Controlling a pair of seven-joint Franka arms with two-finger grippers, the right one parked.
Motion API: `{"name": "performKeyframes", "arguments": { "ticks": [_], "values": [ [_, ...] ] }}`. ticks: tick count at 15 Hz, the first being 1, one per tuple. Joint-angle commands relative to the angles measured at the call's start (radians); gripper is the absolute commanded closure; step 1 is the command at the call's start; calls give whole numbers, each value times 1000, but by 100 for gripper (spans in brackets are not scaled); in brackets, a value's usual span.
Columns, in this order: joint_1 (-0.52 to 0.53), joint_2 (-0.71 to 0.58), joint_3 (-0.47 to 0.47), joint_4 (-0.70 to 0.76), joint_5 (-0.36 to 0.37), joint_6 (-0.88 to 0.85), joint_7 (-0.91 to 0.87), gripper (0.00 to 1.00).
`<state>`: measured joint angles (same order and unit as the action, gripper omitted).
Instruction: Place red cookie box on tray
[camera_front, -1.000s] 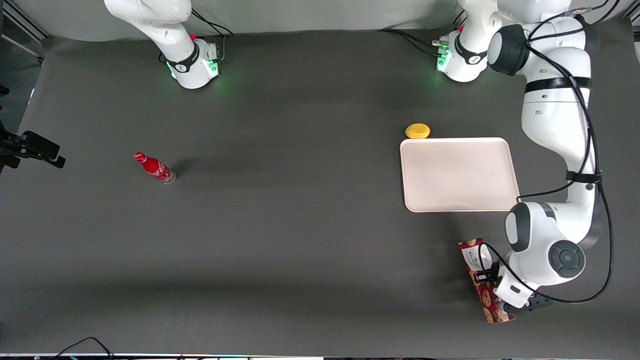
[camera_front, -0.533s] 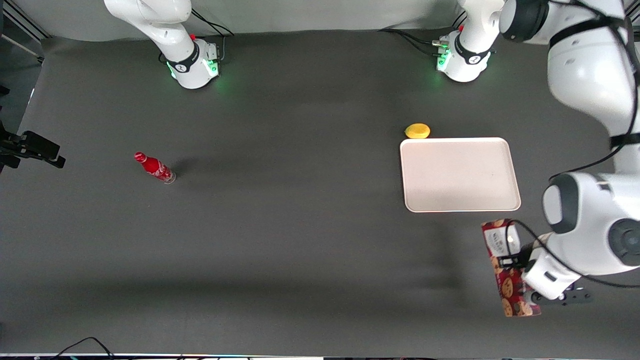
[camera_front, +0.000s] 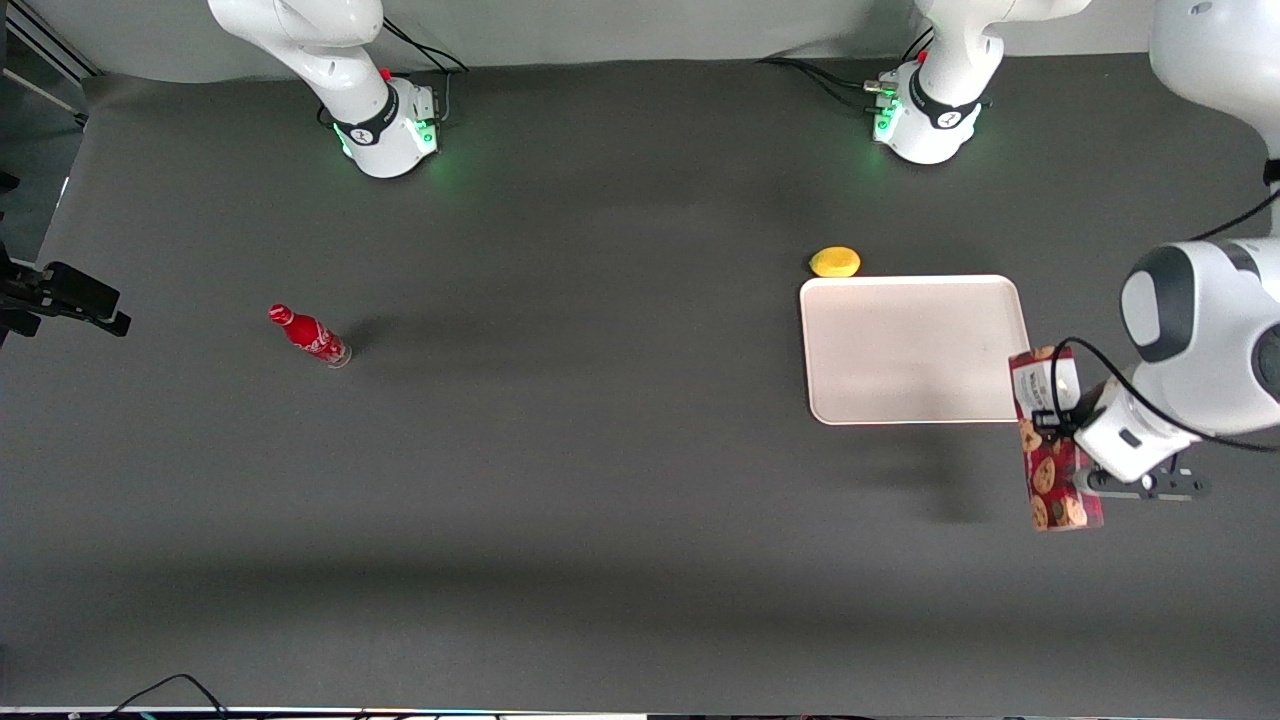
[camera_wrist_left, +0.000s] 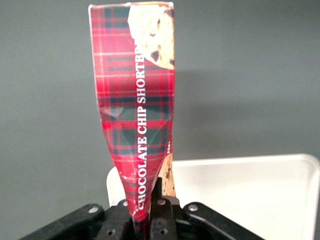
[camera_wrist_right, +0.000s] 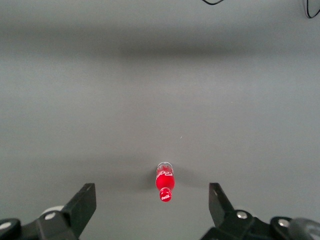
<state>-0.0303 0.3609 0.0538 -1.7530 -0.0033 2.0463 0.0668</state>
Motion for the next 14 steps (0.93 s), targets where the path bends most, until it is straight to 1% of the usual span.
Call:
{"name": "performKeyframes", "arguments": {
  "ticks": [1,2,5,7,9,10,14],
  "values": [
    [0,-201,40,-343,9,139,74,100],
    [-2,-218,66,-397,8,178,97,100],
    [0,-258,90,-563,2,312,113,100],
    [0,-267,104,-641,-1,392,114,100],
    [-2,-266,106,-710,-7,507,123,100],
    [-2,-266,106,-741,-7,552,123,100],
    [-2,-255,107,-750,-9,557,123,100]
  ]
}}
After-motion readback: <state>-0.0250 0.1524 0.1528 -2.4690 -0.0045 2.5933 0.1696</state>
